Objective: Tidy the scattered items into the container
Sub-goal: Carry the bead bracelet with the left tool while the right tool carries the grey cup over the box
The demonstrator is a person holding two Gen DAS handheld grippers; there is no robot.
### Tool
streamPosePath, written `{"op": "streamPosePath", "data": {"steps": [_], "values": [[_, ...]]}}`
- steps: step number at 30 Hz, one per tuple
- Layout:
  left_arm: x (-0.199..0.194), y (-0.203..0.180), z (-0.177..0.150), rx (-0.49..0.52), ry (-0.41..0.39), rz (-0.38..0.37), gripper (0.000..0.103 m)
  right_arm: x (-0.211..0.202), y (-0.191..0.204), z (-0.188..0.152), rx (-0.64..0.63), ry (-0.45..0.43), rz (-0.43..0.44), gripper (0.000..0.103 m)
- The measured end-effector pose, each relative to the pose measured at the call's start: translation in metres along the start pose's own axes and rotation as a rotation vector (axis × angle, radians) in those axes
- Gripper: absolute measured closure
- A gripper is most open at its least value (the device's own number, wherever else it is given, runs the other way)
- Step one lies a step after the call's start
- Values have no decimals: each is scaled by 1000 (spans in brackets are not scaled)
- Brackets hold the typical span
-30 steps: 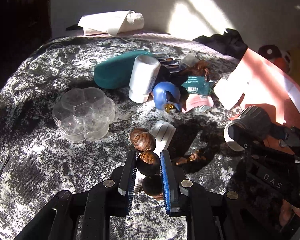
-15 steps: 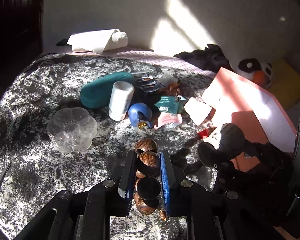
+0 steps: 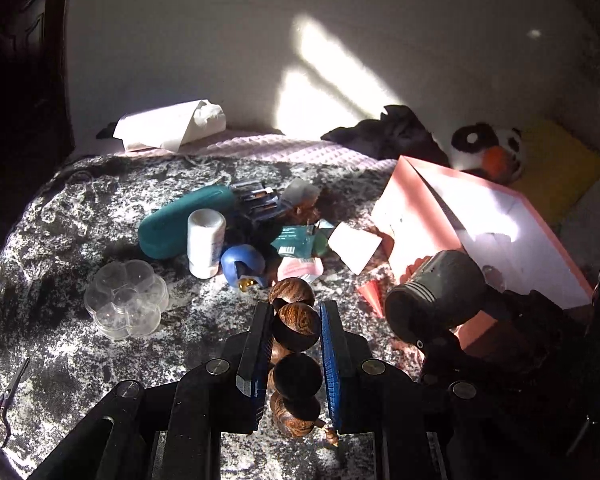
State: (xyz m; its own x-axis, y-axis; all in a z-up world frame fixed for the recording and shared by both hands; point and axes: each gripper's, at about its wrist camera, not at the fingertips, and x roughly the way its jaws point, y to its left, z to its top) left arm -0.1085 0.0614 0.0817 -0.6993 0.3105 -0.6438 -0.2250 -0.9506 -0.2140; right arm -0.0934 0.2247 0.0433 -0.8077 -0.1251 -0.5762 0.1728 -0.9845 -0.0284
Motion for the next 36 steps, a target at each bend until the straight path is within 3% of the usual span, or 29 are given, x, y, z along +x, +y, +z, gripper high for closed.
{"op": "streamPosePath", "data": {"steps": [13, 26, 36], "values": [[-20, -73, 18, 106, -47, -53, 85, -68, -48, -3, 48, -97, -79, 41], [-11, -189, 40, 257, -74, -169, 85, -138, -149, -9, 222, -194, -211, 41], [9, -255, 62, 317, -87, -233, 85, -164, -225, -11, 329, -235, -311, 41]]}}
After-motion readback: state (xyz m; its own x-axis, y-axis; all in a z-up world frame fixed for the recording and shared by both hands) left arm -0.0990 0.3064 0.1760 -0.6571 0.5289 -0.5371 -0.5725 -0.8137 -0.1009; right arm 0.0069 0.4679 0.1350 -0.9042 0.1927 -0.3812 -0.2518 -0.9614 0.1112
